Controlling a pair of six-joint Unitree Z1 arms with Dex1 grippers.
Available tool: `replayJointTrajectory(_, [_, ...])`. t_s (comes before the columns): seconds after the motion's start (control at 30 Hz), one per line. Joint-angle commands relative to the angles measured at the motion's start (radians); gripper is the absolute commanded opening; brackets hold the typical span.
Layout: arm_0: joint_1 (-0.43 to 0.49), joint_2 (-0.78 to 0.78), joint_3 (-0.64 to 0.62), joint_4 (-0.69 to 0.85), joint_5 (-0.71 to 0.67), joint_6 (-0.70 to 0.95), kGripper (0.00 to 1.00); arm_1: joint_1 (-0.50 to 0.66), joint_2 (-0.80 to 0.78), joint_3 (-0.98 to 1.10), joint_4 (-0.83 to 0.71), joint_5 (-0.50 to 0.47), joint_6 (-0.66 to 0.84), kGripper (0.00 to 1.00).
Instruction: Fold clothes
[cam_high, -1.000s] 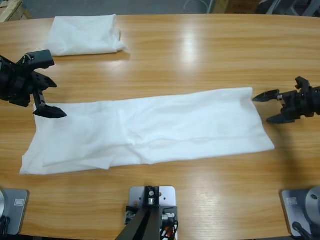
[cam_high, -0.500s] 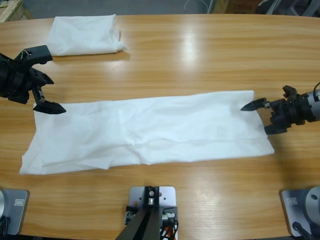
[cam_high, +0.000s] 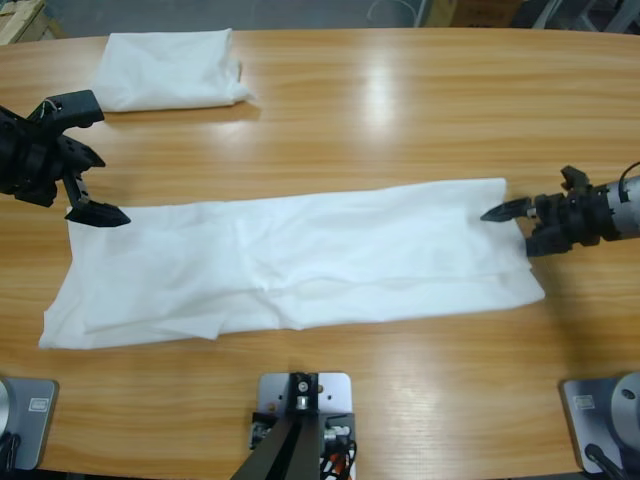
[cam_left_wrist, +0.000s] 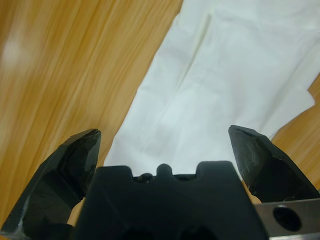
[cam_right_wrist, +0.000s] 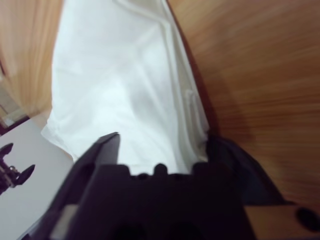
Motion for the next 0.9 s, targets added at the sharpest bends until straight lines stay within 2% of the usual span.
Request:
replayJointTrajectory(0.03, [-0.006,-0.010,0.019,-0.010,0.023,-0.010,0.996,0.014,0.024,0.046,-0.010,0.057,-0.035,0.278])
replayJointTrajectory(0.1, [-0.006,-0.013,0.022,-0.010,0.023,-0.010,0.996,0.017,0.016,0.046,-0.010,0.059,-0.040,0.045])
replayJointTrajectory(0.13, [-0.006,-0.014,0.025,-0.010,0.023,-0.010,0.996,0.018,0.011,0.046,-0.009,0.057,-0.043,0.000])
replayJointTrajectory(0.27, [-0.006,-0.014,0.031,-0.010,0.023,-0.009,0.996,0.018,-0.037,0.045,0.008,0.025,-0.054,0.000])
replayJointTrajectory(0.37, [-0.006,-0.013,0.029,-0.010,0.023,-0.010,0.996,0.018,-0.077,0.041,0.043,-0.042,-0.059,0.000])
replayJointTrajectory(0.57, [-0.007,-0.023,0.030,-0.010,0.023,-0.010,0.996,0.018,-0.214,-0.085,0.276,-0.307,-0.051,0.000])
replayJointTrajectory(0.67, [-0.012,-0.024,0.036,-0.010,0.023,-0.010,0.996,0.001,-0.227,-0.149,0.355,-0.421,-0.050,0.000])
replayJointTrajectory(0.9, [-0.014,-0.042,0.061,-0.010,0.023,-0.012,0.996,-0.028,-0.184,-0.171,0.392,-0.479,-0.052,0.000])
